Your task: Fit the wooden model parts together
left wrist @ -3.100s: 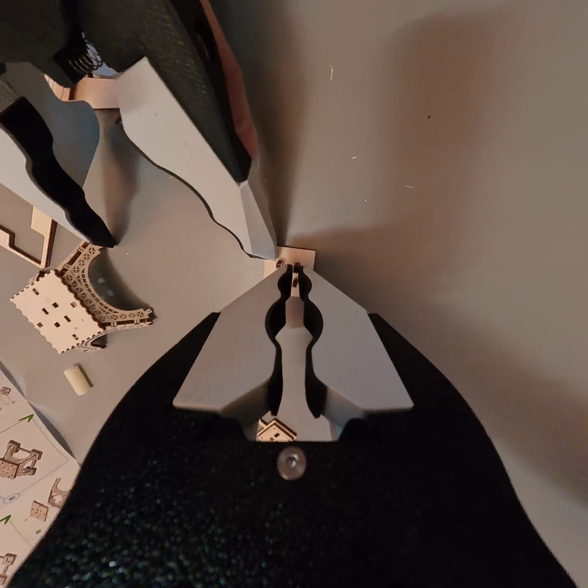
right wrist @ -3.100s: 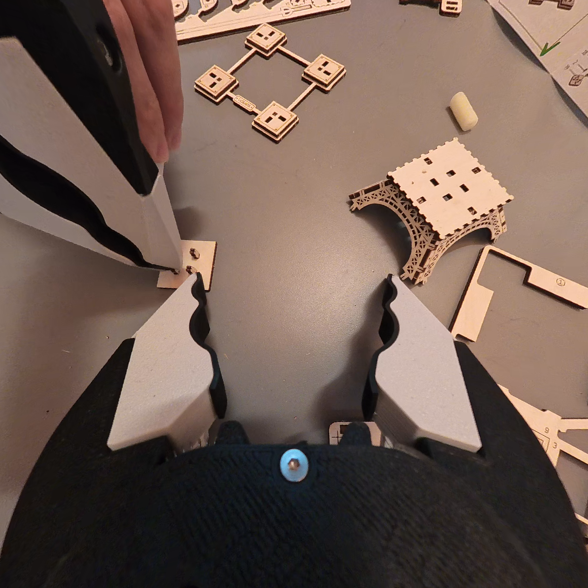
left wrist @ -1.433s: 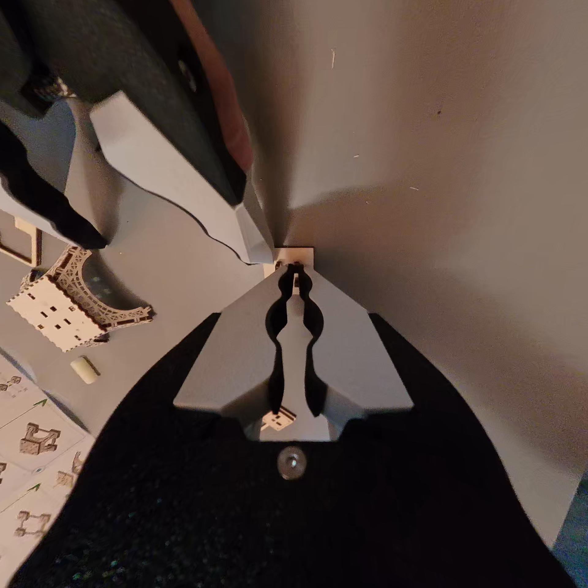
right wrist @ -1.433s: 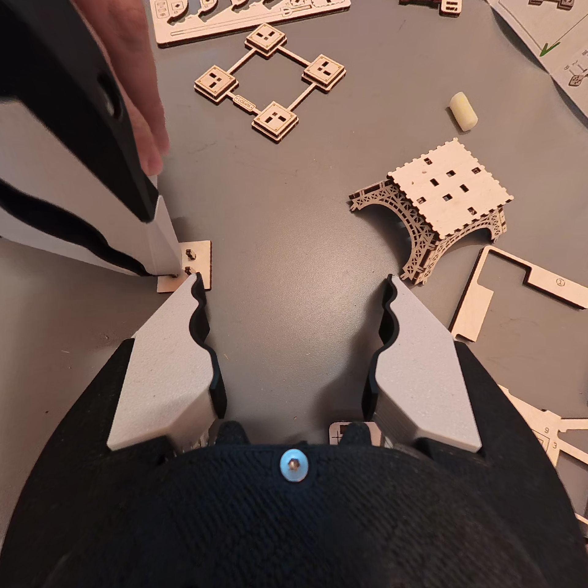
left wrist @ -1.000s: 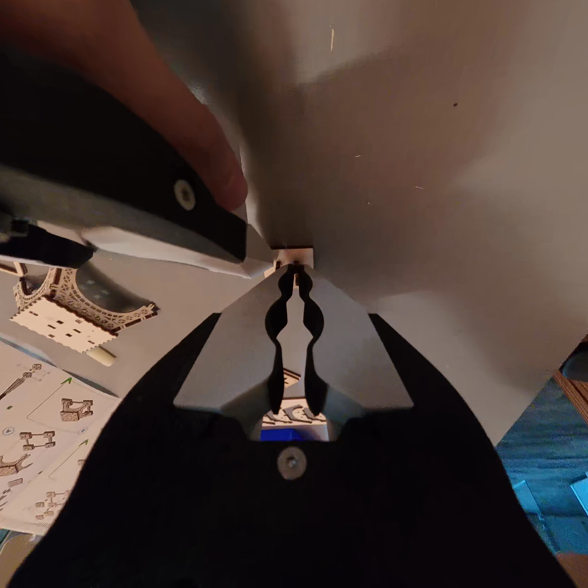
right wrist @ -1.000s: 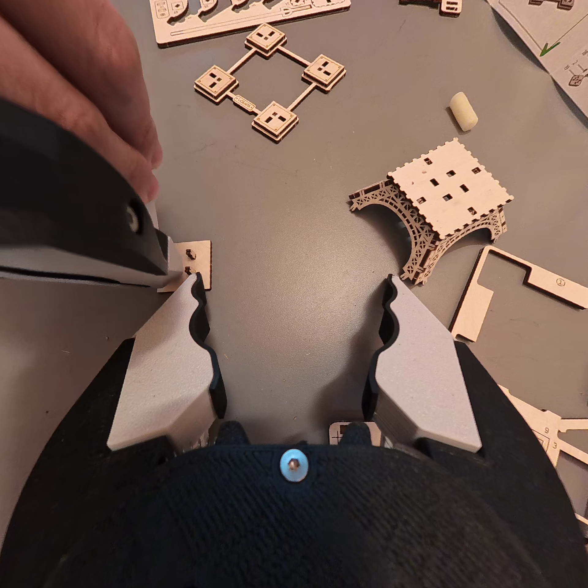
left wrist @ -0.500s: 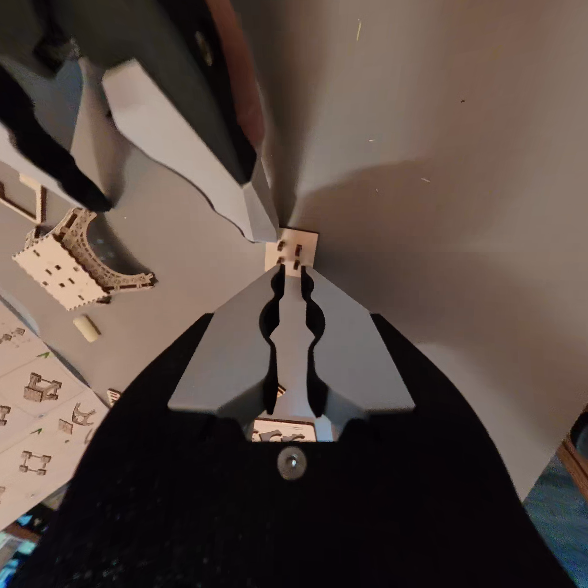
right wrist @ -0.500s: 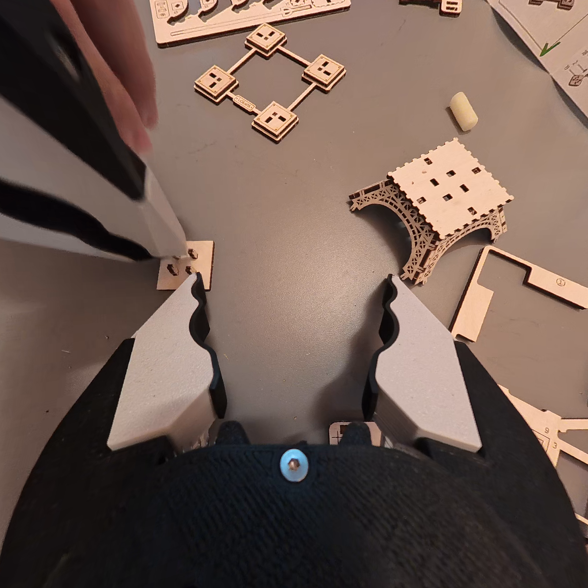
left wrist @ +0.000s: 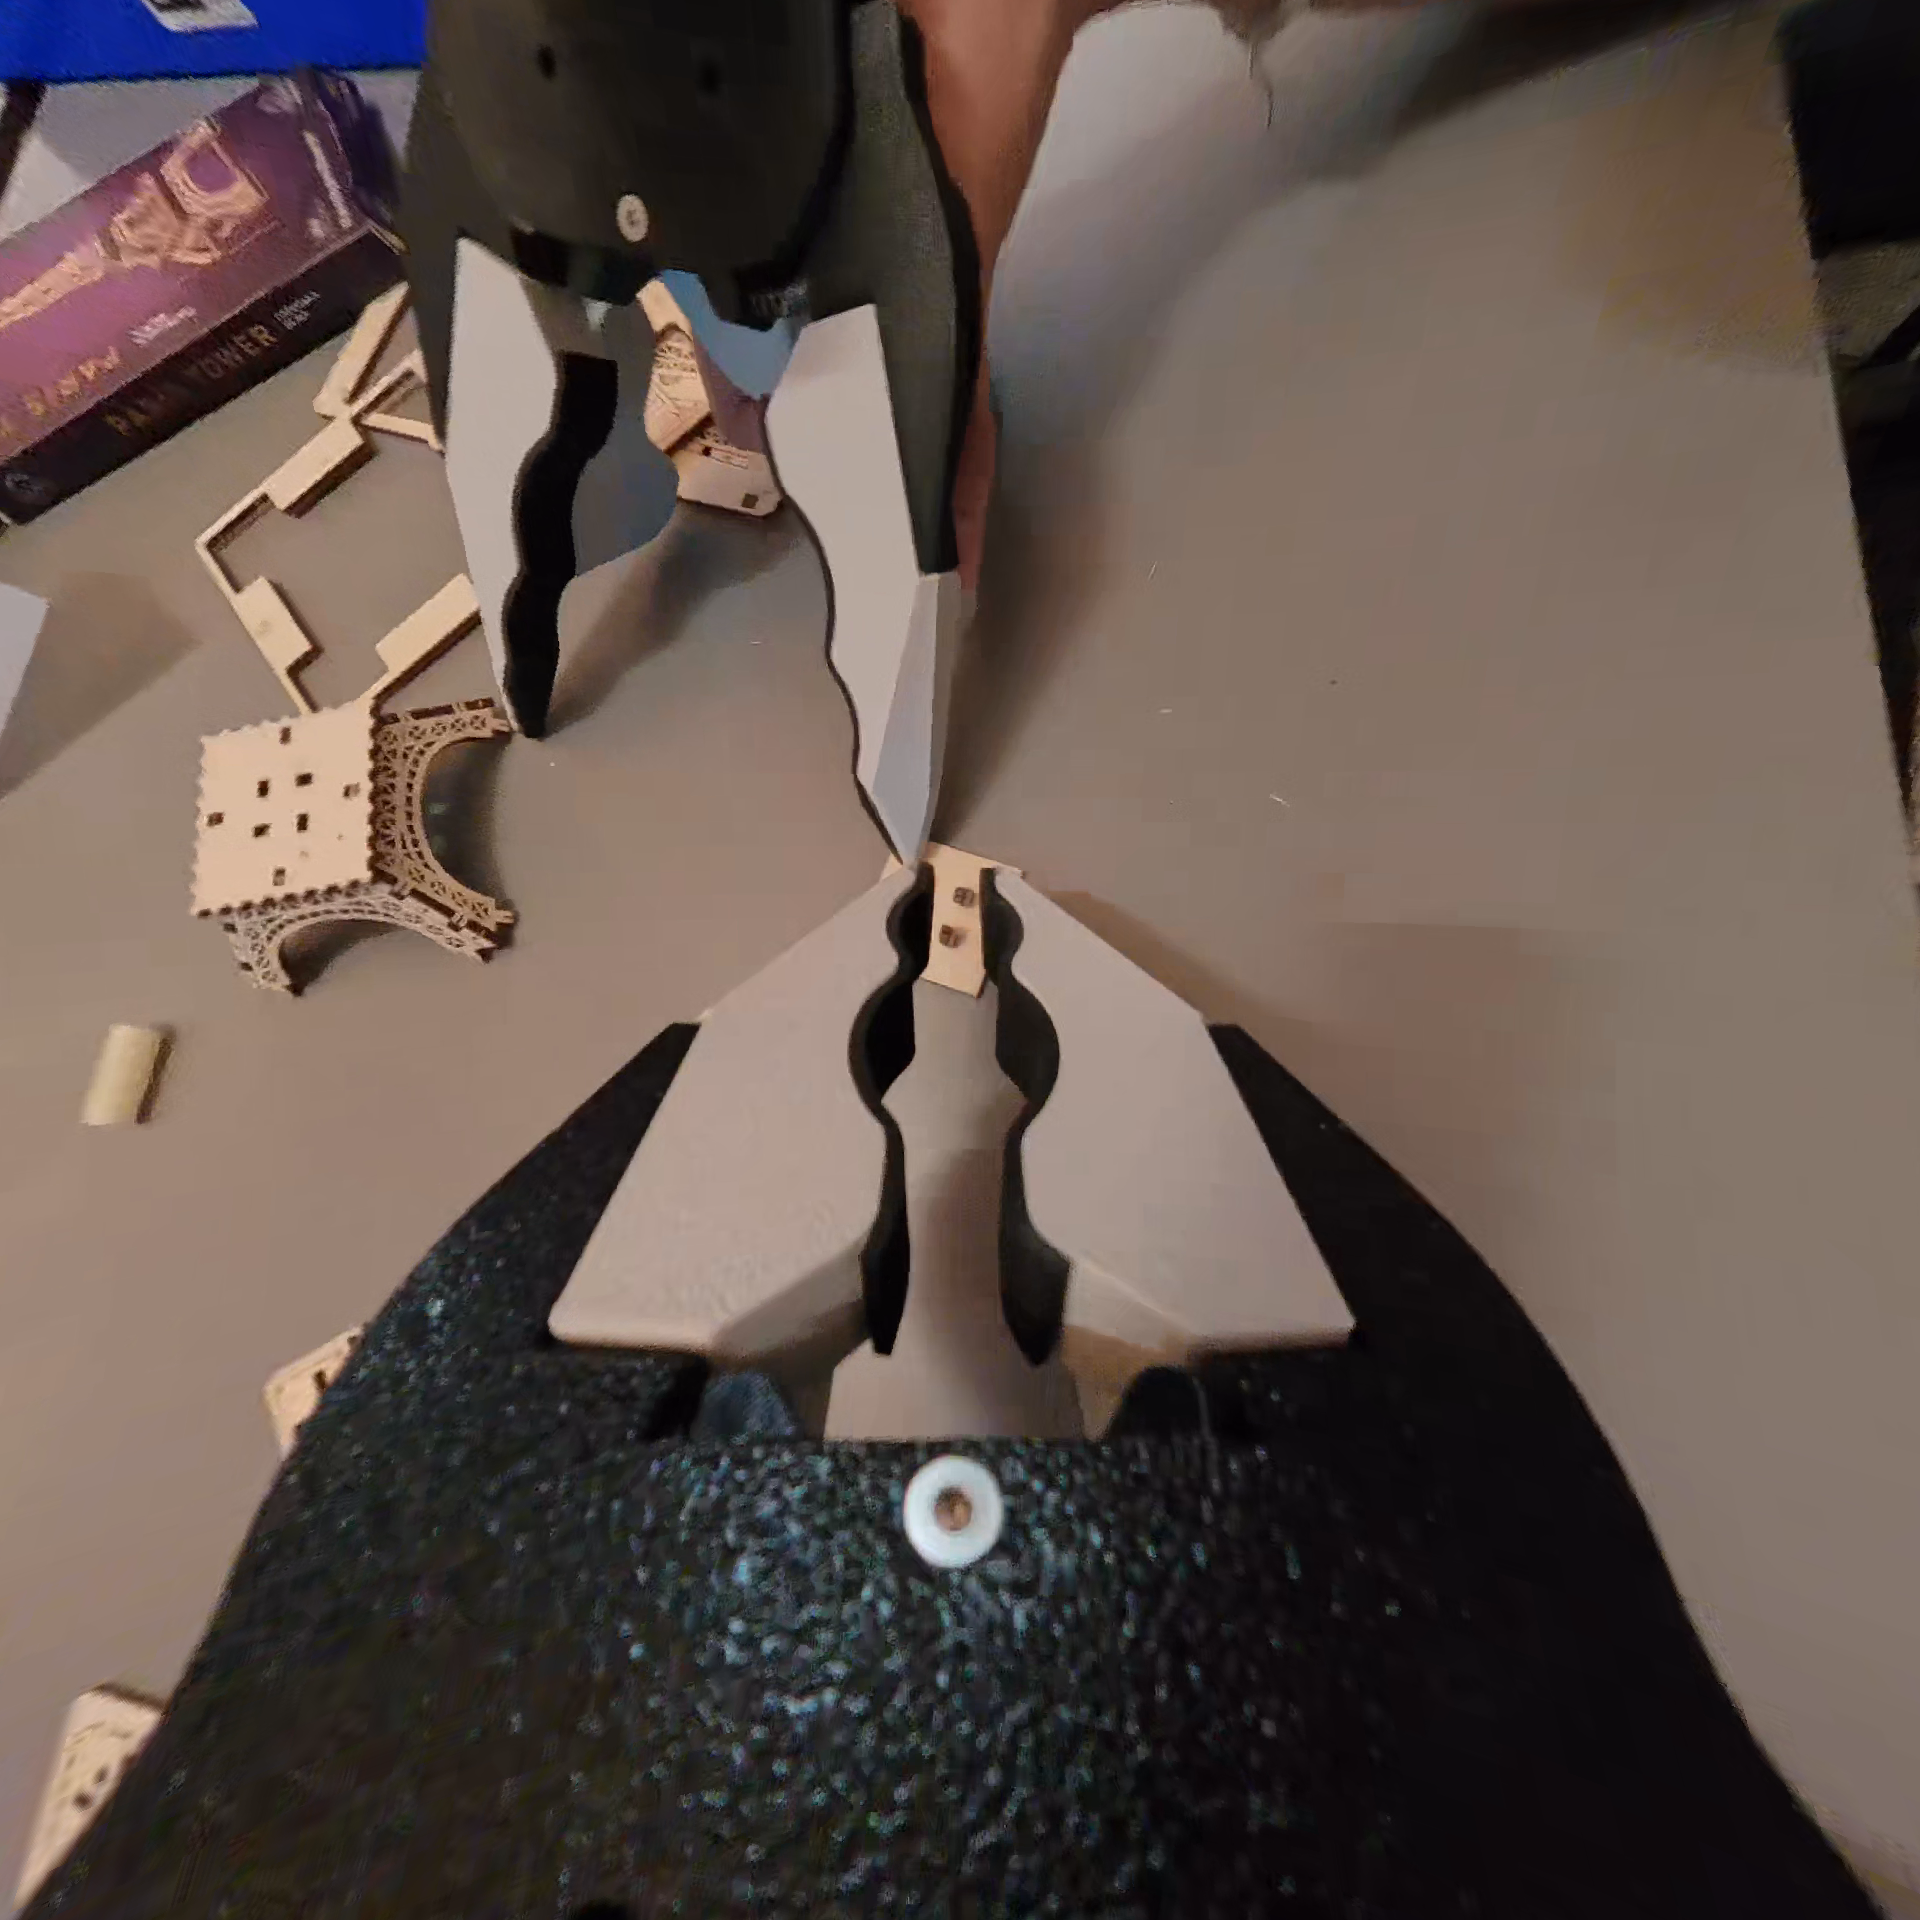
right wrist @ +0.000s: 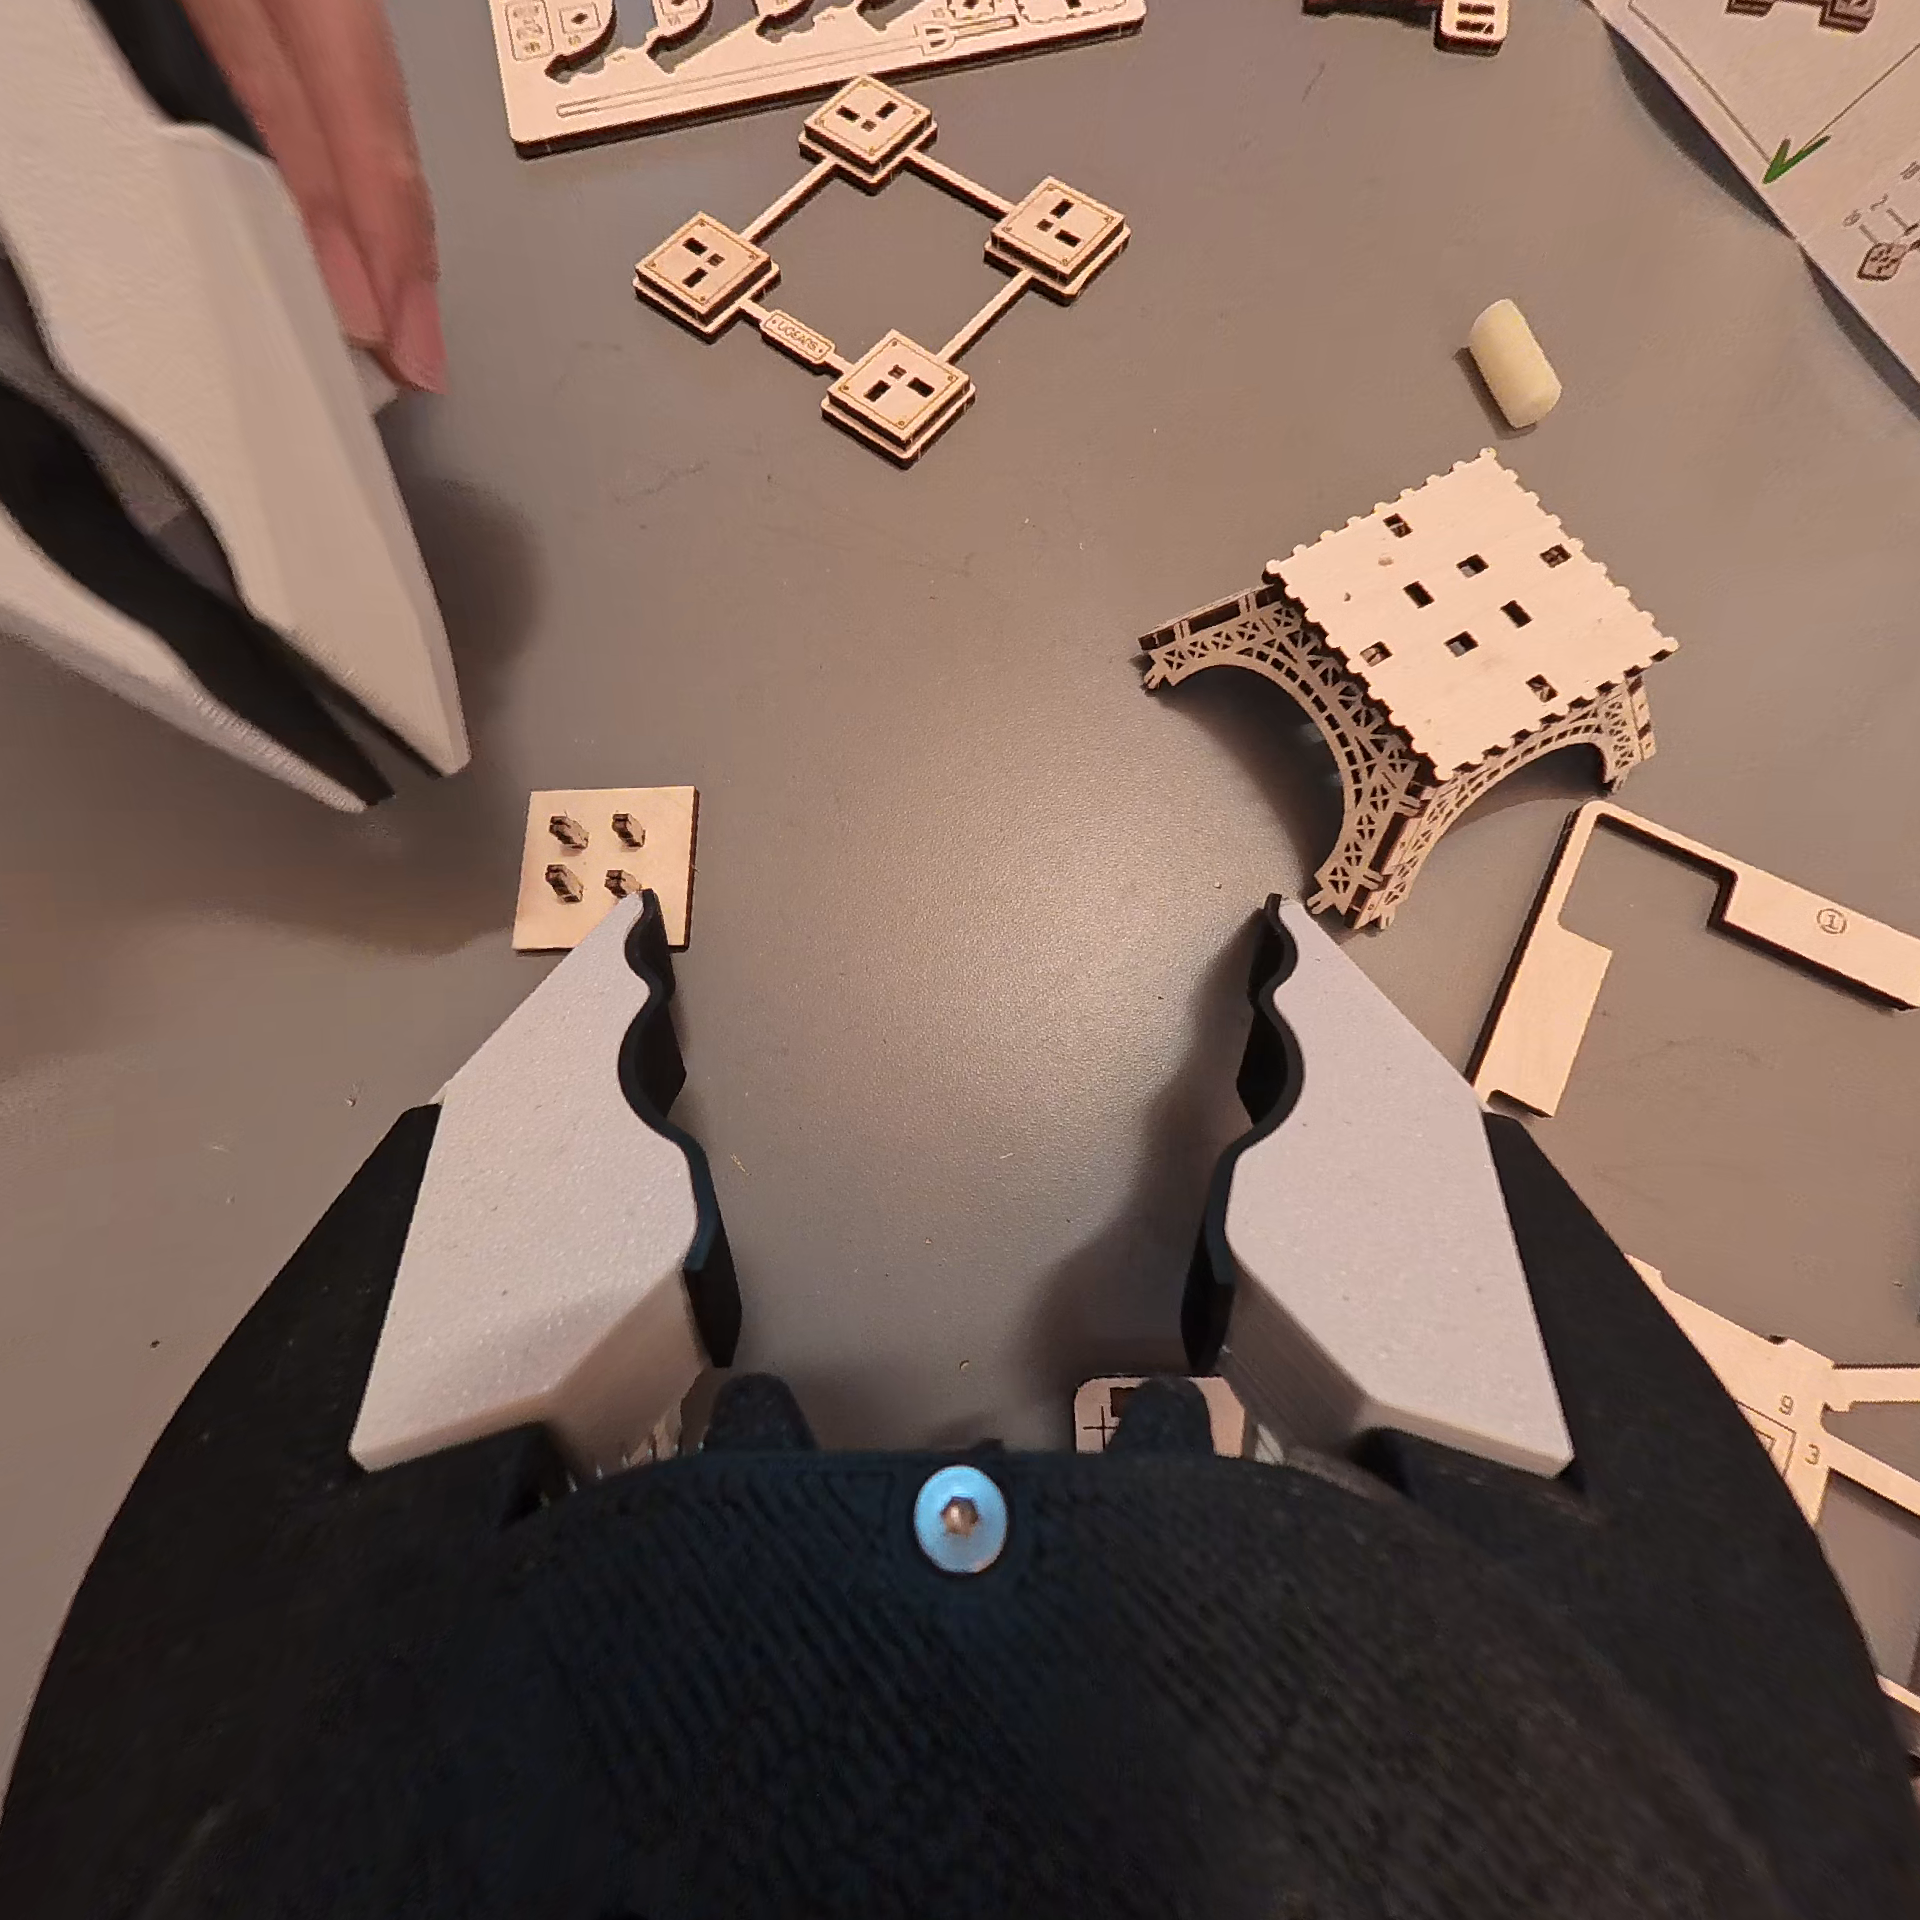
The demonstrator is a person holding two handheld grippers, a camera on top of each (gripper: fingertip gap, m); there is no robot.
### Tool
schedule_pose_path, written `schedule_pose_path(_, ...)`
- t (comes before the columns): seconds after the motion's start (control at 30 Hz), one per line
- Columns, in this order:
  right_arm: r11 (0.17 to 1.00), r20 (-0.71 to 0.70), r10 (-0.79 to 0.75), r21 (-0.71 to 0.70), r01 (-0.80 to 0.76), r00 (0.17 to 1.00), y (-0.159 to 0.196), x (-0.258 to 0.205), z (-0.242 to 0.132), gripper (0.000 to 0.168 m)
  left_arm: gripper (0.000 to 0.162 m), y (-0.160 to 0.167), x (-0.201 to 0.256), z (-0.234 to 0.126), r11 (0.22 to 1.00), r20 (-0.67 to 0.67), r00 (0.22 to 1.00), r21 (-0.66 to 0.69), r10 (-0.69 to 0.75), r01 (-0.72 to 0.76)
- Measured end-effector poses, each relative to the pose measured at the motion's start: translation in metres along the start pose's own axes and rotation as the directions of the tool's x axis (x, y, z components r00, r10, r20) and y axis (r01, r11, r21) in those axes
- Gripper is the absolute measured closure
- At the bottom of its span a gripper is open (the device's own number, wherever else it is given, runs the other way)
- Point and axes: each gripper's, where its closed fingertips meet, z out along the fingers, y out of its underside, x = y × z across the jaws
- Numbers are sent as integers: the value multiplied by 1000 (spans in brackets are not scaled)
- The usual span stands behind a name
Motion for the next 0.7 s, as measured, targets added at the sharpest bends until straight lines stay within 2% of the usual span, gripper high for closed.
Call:
schedule_pose_path(0.1,1000,1,1,0,-1,1000,0,0,0,59,157,6,-1,3,999,3,1000,41,3,-3)
schedule_pose_path(0.3,1000,10,-6,-3,6,1000,0,-2,0,56,155,26,-2,11,999,25,999,-15,41,-41)
schedule_pose_path(0.53,1000,65,3,6,-4,998,0,-7,-3,47,162,25,1,8,996,29,999,87,16,-19)
schedule_pose_path(0.7,997,77,-59,-44,63,995,8,-10,-16,60,162,24,-4,12,993,2,1000,111,31,-31)
